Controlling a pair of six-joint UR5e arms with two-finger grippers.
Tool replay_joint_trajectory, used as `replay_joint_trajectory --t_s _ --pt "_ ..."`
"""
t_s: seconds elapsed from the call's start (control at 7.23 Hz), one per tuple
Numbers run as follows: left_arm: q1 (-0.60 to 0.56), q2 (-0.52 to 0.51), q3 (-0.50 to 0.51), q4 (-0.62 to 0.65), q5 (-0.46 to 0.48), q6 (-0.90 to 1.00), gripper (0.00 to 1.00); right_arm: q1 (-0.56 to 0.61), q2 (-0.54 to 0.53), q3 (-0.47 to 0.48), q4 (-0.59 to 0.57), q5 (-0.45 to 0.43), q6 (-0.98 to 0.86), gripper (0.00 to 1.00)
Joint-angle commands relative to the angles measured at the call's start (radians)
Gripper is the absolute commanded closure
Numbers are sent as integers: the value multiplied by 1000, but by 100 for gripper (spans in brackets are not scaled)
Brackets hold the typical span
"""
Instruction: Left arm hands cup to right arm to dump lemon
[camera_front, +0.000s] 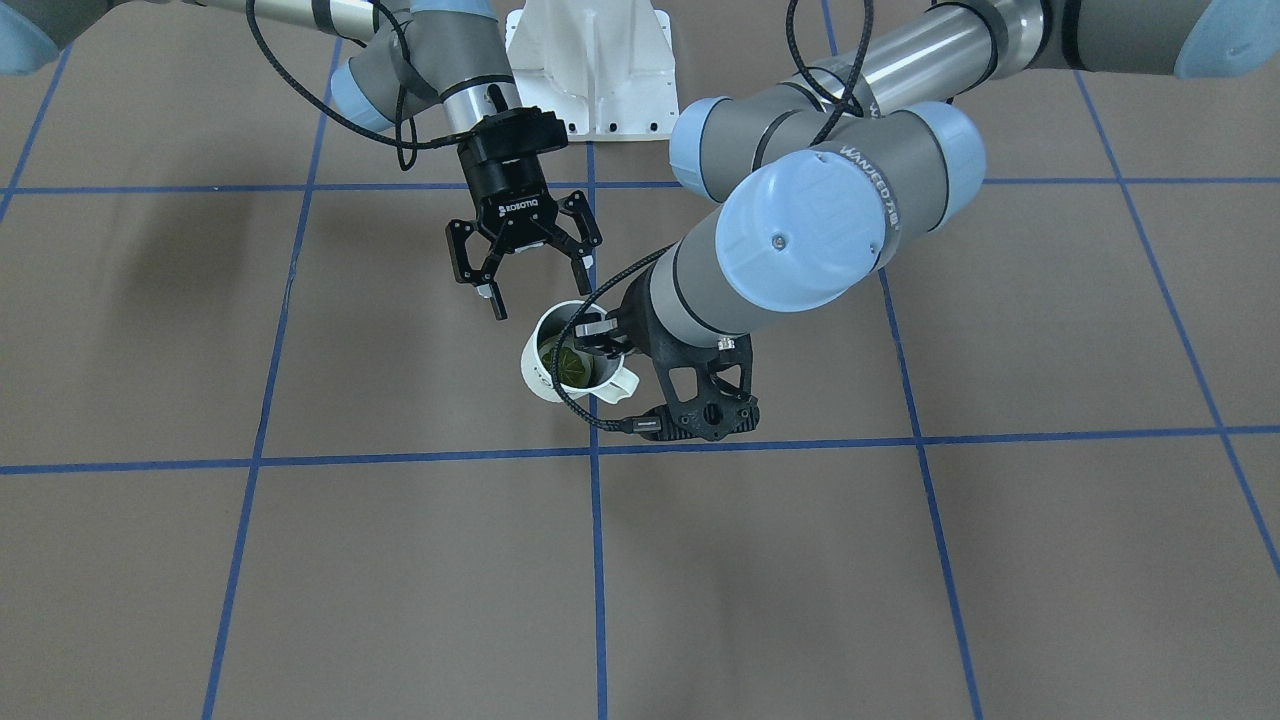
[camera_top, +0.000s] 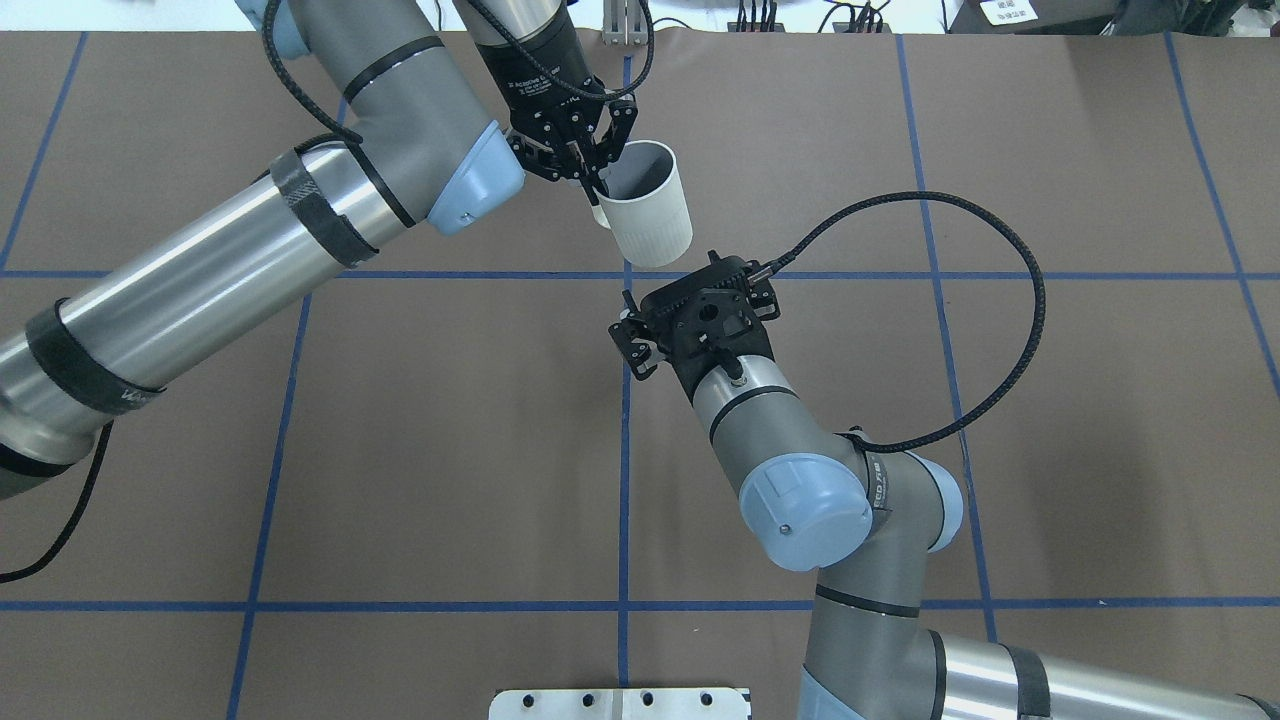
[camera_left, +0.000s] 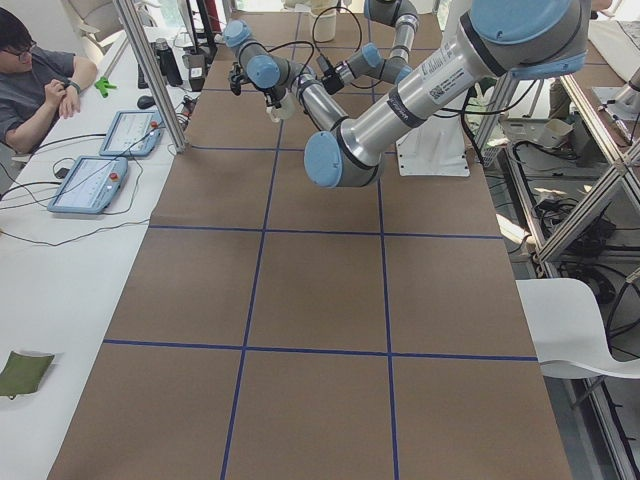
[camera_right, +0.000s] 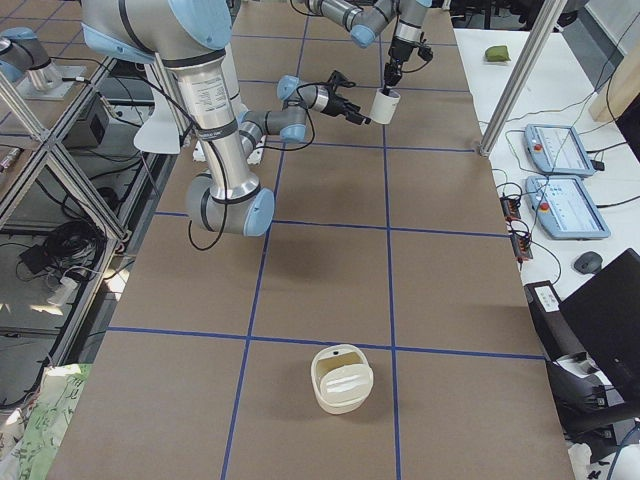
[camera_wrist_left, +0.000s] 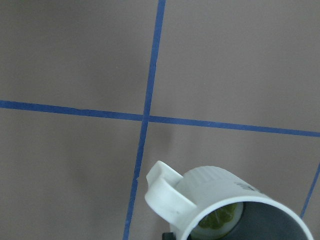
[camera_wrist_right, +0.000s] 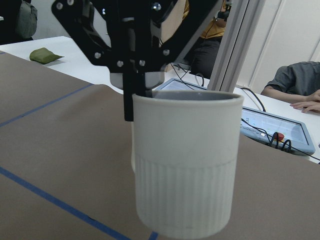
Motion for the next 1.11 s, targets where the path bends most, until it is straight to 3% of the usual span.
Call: replay_joint_trajectory --t_s 0.0,0.97 --pt "11 1 -21 23 0 0 100 6 -1 0 -2 0 0 1" --pt "52 3 -30 25 8 1 100 8 -1 -2 1 0 2 1"
